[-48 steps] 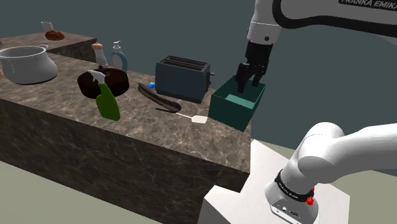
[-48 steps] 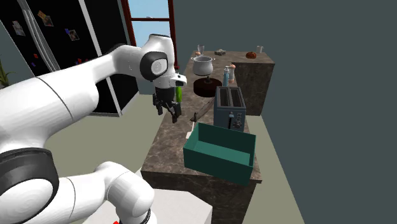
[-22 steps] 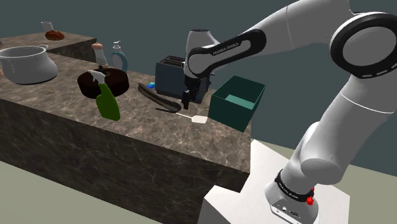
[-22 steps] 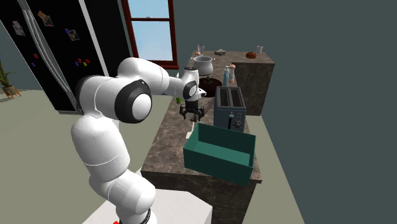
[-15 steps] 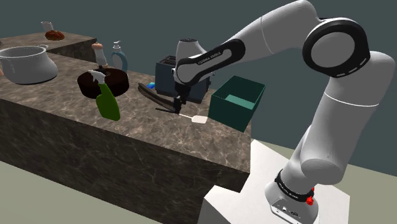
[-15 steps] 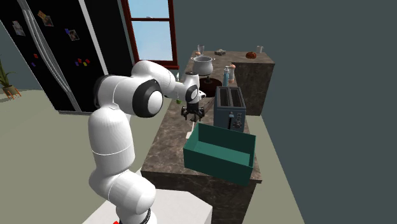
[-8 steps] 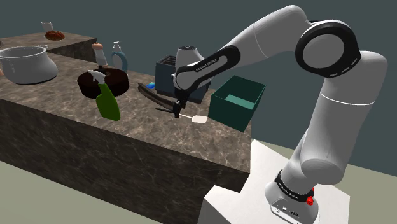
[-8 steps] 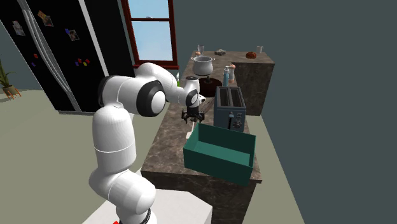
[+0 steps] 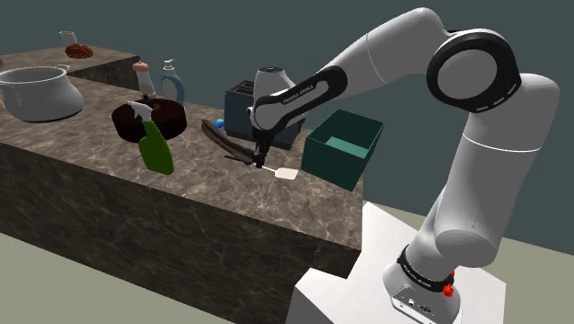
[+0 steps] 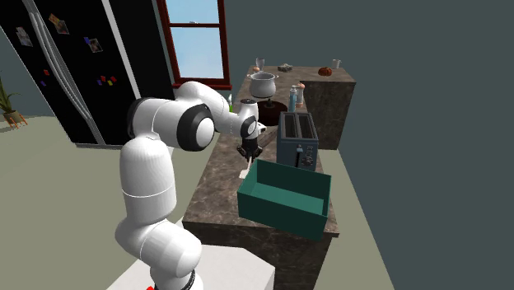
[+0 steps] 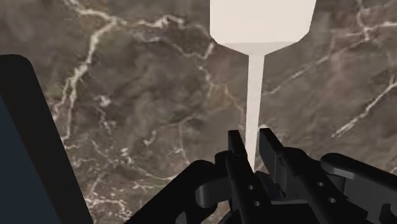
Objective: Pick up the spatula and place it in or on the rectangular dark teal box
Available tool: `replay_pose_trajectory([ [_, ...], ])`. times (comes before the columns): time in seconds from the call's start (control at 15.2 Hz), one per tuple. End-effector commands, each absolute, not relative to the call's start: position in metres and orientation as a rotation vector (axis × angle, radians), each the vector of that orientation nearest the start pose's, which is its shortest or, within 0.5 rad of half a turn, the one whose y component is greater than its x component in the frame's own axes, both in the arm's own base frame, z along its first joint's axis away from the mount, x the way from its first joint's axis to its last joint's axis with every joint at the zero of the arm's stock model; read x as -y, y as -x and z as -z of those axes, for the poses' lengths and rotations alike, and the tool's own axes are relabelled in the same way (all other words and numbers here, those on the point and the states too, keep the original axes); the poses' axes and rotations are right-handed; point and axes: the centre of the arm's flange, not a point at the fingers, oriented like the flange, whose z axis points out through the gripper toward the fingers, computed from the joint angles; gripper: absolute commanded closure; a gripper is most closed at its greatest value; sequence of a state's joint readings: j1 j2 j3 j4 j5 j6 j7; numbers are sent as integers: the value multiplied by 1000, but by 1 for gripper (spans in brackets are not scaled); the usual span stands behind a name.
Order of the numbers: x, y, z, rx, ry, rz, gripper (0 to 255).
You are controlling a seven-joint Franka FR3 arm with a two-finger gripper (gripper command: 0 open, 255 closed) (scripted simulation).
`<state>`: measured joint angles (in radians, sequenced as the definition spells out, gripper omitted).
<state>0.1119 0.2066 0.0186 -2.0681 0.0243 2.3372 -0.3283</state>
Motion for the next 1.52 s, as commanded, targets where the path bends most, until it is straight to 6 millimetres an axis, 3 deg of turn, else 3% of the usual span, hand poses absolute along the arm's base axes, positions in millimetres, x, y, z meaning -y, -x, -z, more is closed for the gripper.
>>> replay_pose_trajectory([
  [0.0,-76,-581,-339,685,3049,101,255],
  [0.4,-76,-581,-338,685,3049,101,255],
  [1.45,-76,-581,-423,685,3049,101,255],
])
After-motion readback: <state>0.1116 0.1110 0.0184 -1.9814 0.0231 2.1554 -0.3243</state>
